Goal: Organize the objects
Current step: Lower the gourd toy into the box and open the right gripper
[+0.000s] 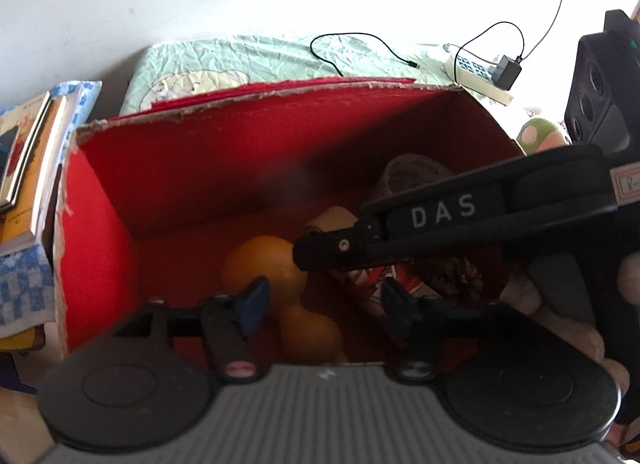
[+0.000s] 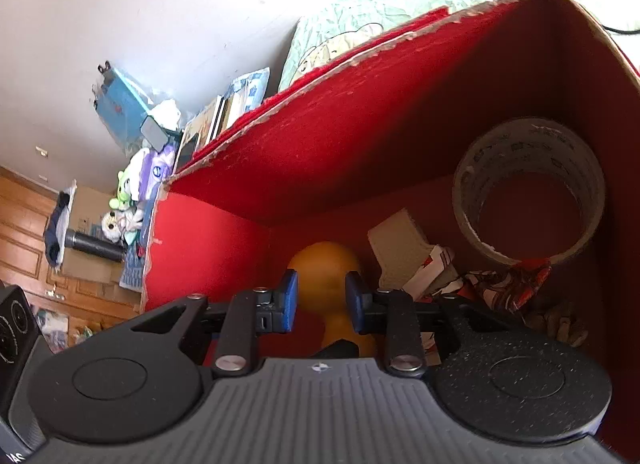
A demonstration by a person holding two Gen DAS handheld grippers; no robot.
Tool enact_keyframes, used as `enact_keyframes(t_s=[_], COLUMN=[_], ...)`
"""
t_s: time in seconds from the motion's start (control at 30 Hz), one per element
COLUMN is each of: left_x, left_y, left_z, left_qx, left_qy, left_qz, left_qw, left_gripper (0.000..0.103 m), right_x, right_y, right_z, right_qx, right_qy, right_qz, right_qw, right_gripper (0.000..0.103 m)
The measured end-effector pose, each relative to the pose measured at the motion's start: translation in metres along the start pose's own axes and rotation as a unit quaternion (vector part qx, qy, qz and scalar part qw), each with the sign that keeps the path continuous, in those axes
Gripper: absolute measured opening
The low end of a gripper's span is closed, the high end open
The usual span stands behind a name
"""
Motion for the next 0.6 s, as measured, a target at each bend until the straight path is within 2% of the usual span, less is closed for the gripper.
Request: enact_keyframes(t_s=[0.03, 0.2, 0.6], left_x=[-0.0005, -0.0003, -0.0004], left_y=[0.0009, 0.0019, 0.0017], left_z=[0.0008, 0.0025, 0.0032], left_qx=[0.002, 0.004, -0.027], left_qy=[0.002, 0.005, 0.004], left_qz=[-0.003, -0.004, -0.01], left_qw=[1.0, 1.0, 0.9996], left_gripper=[0.074, 0.075, 0.081], right_x=[-0.0004, -0.0021, -0.0038], right_y=[0.0, 0.0026, 0.0041], right_z=[-0.0008, -0.0033, -0.0021], right_qx=[-0.001, 0.004, 0.032], right_qy=[-0.001, 0.003, 0.019], right_qz=[-0.002, -0.015, -0.042], right_qw=[1.0, 1.0, 0.998], right_gripper=[0.03, 0.03, 0.03])
Point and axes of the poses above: each gripper's, at about its wrist camera, not at the fingertips, and y roughly against the way its jaws point, z to its left, x to its underside, the point moved 8 cm from there along -y, roughly the way its jaws point, and after that the axes turned 6 degrees about z, right-handed, at the moved point
